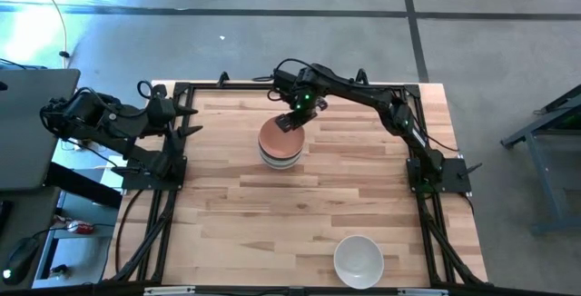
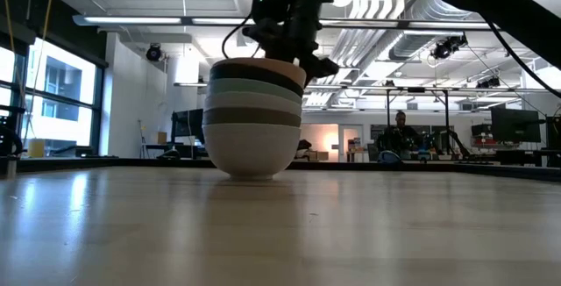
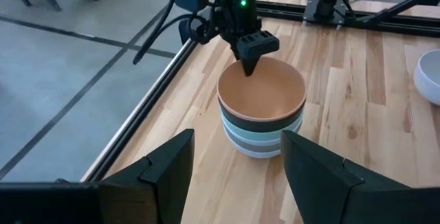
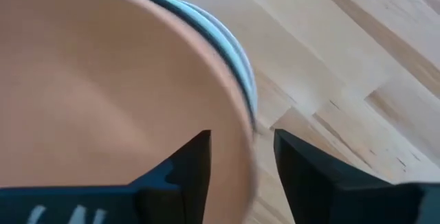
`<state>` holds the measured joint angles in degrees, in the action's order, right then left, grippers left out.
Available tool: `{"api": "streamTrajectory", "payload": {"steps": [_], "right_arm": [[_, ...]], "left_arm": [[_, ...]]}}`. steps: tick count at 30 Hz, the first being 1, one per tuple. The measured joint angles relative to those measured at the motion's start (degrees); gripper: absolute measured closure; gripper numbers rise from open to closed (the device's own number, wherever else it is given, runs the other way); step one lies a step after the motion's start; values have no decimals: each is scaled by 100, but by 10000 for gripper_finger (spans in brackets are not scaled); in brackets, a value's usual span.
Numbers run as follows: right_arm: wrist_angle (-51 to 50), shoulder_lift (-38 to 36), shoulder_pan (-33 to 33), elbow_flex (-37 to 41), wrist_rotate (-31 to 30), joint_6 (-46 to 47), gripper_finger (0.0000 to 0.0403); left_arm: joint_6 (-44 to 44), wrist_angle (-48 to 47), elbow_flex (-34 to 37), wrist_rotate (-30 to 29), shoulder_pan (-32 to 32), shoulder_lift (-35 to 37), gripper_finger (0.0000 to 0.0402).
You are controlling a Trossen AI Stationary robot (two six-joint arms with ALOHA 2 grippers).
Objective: Nest bowls inside each other
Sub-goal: Stack the white bowl on the light orange bowl
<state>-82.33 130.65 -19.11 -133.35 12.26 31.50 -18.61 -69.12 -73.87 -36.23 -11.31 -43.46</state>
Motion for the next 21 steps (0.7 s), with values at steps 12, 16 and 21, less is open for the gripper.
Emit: {"api": "streamTrajectory", "payload": {"steps": [12, 16, 21], "right_arm": [[-799, -191, 90, -163, -34, -277, 249], [-748, -378, 187, -149, -9, -394, 249], [-756, -654, 243, -167, -22, -488, 249]], "left_arm": [[-133, 0, -1, 189, 0, -29, 195], [-140, 7, -7, 263, 0, -197, 195], [-137, 25, -7, 451, 0, -489, 195]]}}
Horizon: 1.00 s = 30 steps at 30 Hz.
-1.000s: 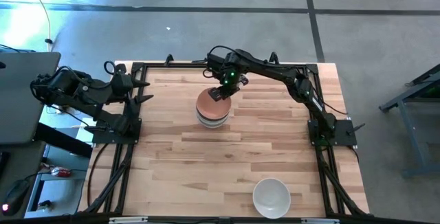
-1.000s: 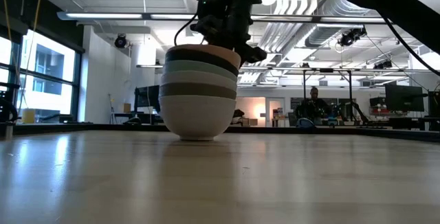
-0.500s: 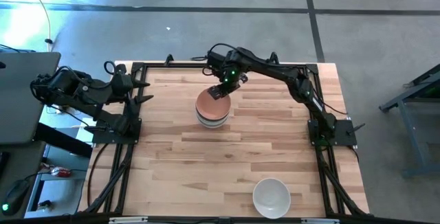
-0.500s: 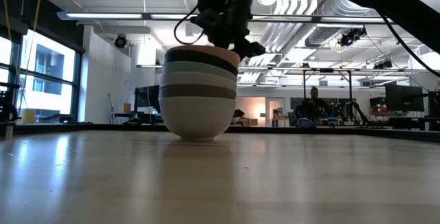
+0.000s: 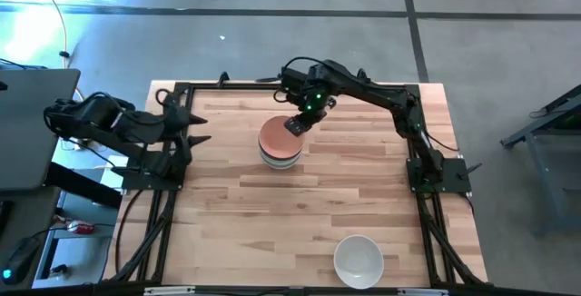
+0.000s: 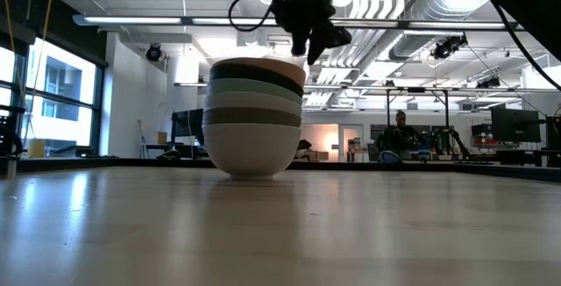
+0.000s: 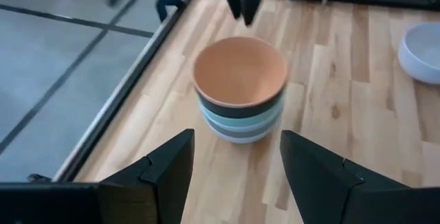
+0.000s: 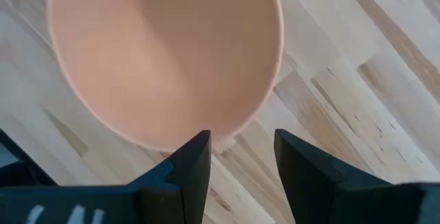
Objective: Nest bowls inside each other
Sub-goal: Stack the white bowl on the light orange bowl
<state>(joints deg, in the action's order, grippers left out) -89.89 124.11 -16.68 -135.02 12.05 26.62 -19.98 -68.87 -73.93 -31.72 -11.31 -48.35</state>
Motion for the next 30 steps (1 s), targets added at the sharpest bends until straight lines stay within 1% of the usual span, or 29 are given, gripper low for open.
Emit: {"api": "streamTrajectory", "payload": {"steps": [5, 10, 16, 22, 26, 30], "right_arm": [[-8, -305, 96, 3, 15, -194, 249], [-10, -585, 264, 7, 215, -508, 249], [-12, -922, 528, 4, 491, -1230, 249], [-15, -1222, 839, 4, 542, -2062, 249], [-13, -1365, 984, 4, 536, -2383, 249], [-15, -1502, 1095, 7, 530, -2505, 249]], "left_arm": [[90, 279, 2, 334, 0, -333, 195], [268, 775, 2, 742, 1, -703, 195], [457, 1247, 2, 1215, 1, -1207, 195], [723, 1781, 2, 1690, 1, -1737, 195], [899, 2204, 2, 2001, 13, -2089, 195], [969, 2647, 4, 2358, 100, -2438, 195]]}}
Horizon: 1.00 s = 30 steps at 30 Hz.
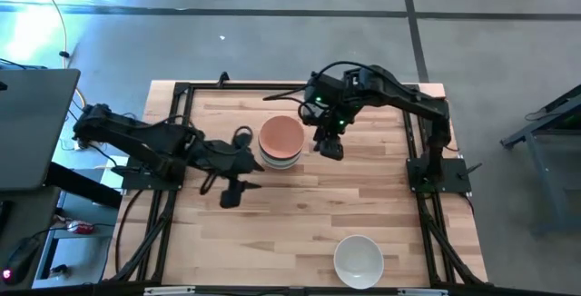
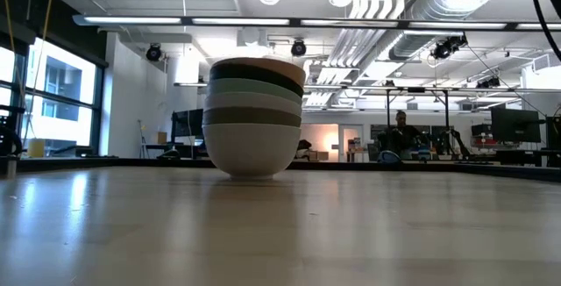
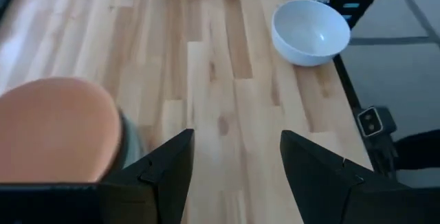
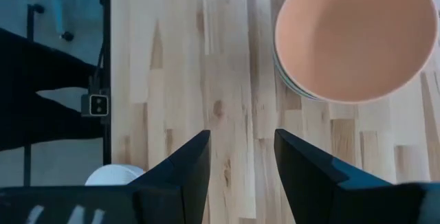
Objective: Nest bowls inside each other
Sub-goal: Stack the white bowl on the light orange bowl
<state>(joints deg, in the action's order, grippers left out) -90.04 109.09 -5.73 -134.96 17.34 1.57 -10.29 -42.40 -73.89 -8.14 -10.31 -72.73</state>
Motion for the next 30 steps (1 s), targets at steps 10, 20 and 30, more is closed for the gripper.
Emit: {"api": "streamTrajectory", "payload": {"steps": [10, 20, 30], "right_arm": [[0, -614, 224, 0, -310, 40, 249], [2, -1410, 330, 0, -1126, 246, 249], [2, -2082, 312, 0, -1902, 234, 249]], "left_arm": [[-132, 1013, 3, 779, 195, -815, 195], [-493, 1944, -155, 1515, 222, -1516, 195], [-672, 1975, -1135, 1840, 207, -2594, 195]]}}
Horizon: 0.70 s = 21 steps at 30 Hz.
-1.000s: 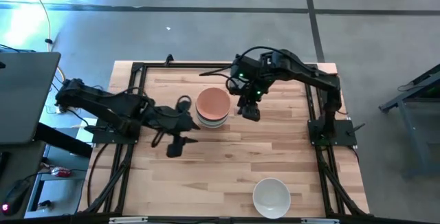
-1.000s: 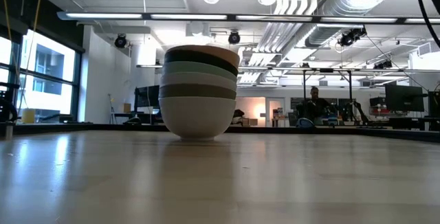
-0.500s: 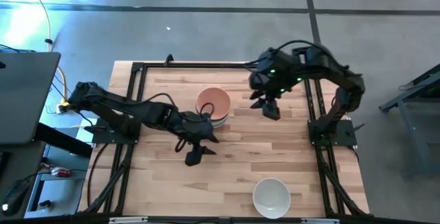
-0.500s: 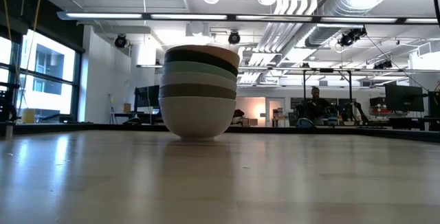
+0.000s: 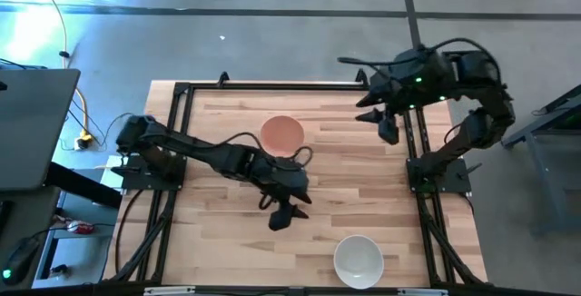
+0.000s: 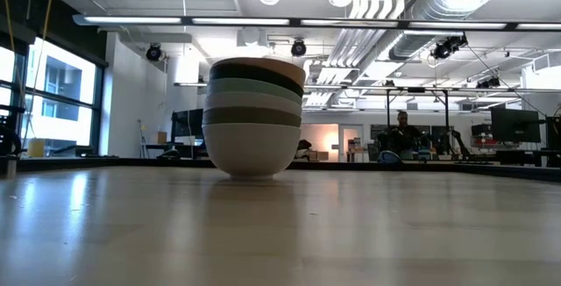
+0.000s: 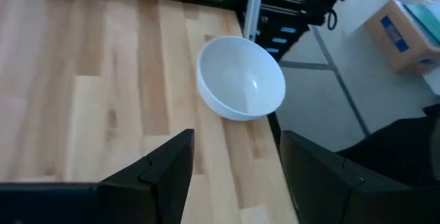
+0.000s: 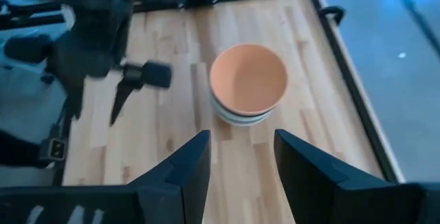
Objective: Nest bowls inside each other
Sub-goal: Stack the white bowl on the light orange bowl
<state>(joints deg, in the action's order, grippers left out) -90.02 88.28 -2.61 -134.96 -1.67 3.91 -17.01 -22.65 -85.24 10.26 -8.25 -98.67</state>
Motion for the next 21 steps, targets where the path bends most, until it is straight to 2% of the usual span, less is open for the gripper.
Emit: {"api": "streamTrajectory", "payload": {"steps": [7, 12, 16, 21], "right_arm": [[0, -278, 0, 0, -195, 52, 249], [0, -388, 139, 230, 456, 681, 249], [-2, -565, 578, 1012, 891, 1222, 249], [2, -932, 1185, 2385, 1322, 1887, 249]], "left_arm": [[-86, -28, -644, 458, -5, -783, 195], [-55, -281, -773, 503, -5, -954, 195], [102, -639, -766, 484, -5, -931, 195], [113, -745, -764, 483, -5, -899, 195]]}}
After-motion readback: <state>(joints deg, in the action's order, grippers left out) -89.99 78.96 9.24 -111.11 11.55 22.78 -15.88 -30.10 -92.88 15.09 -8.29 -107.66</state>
